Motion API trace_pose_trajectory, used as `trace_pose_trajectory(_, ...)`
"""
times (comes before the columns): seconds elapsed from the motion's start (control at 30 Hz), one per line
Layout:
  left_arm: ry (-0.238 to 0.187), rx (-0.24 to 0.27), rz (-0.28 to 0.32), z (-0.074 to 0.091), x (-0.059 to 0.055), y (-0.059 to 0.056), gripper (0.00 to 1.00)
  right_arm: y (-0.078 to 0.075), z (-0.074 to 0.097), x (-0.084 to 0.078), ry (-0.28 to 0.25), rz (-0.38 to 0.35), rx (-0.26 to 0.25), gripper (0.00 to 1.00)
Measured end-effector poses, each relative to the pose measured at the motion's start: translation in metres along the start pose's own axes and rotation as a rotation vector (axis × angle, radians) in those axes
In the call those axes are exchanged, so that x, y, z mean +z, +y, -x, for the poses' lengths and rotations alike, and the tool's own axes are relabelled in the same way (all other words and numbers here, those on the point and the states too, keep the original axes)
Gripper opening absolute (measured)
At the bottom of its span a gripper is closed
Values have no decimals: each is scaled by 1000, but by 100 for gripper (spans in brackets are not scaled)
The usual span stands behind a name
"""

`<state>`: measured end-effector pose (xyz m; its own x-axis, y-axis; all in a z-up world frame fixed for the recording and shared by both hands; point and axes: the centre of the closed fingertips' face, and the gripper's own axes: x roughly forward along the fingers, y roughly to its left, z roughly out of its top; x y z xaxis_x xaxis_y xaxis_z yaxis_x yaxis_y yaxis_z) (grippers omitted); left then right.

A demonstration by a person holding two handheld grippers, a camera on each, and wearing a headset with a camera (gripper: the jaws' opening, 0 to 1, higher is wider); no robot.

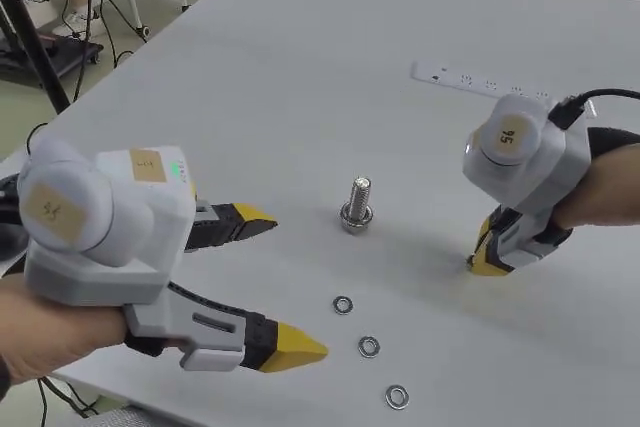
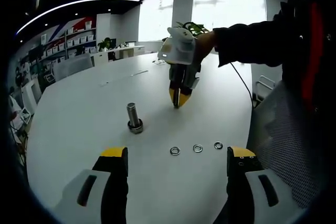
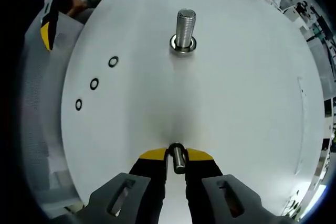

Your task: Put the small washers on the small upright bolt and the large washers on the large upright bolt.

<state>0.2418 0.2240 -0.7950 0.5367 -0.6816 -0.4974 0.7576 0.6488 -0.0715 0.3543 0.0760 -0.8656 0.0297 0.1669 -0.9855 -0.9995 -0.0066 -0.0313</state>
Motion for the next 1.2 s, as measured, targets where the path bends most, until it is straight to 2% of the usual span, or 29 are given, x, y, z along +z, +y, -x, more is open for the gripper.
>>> trace_pose_trajectory(0.4, -4, 4, -1, 1, 1, 0, 77, 7, -2, 11, 0, 22, 10, 14)
trace_pose_trajectory(0.67, -7, 8, -2, 1, 1, 0, 77, 8, -7, 5, 22, 26, 11, 15)
trace_pose_trajectory(1.2, -6, 5, -5, 1, 1, -1, 77, 7, -1, -5, 0, -29, 2, 19)
